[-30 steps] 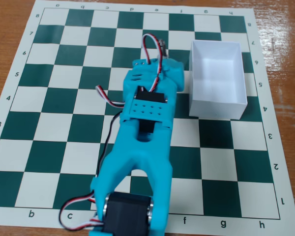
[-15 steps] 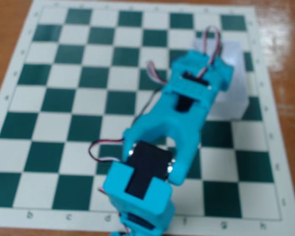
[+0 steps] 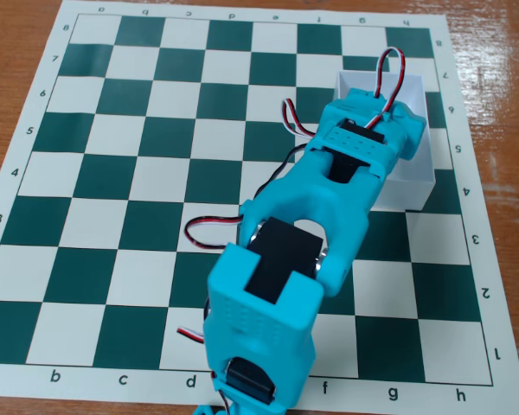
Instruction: Grab the toy horse and put it in the box.
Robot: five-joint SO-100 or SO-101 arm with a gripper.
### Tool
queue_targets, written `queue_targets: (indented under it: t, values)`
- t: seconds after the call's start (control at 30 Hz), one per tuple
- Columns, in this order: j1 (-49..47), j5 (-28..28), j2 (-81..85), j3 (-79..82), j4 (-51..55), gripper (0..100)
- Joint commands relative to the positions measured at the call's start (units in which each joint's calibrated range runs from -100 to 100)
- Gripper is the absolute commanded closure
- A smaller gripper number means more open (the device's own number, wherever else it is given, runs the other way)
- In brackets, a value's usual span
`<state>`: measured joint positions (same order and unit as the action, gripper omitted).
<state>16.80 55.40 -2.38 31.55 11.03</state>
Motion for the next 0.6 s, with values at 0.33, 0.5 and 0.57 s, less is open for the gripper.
queue_targets:
  t: [0.33, 0.5, 0.57]
  values:
    - [-5.9, -2.0, 21.0, 8.6, 7.0, 73]
    - [-11.2, -3.1, 37.3, 19.3, 11.7, 73]
    - [-13.2, -3.8, 43.7, 23.4, 14.7, 73]
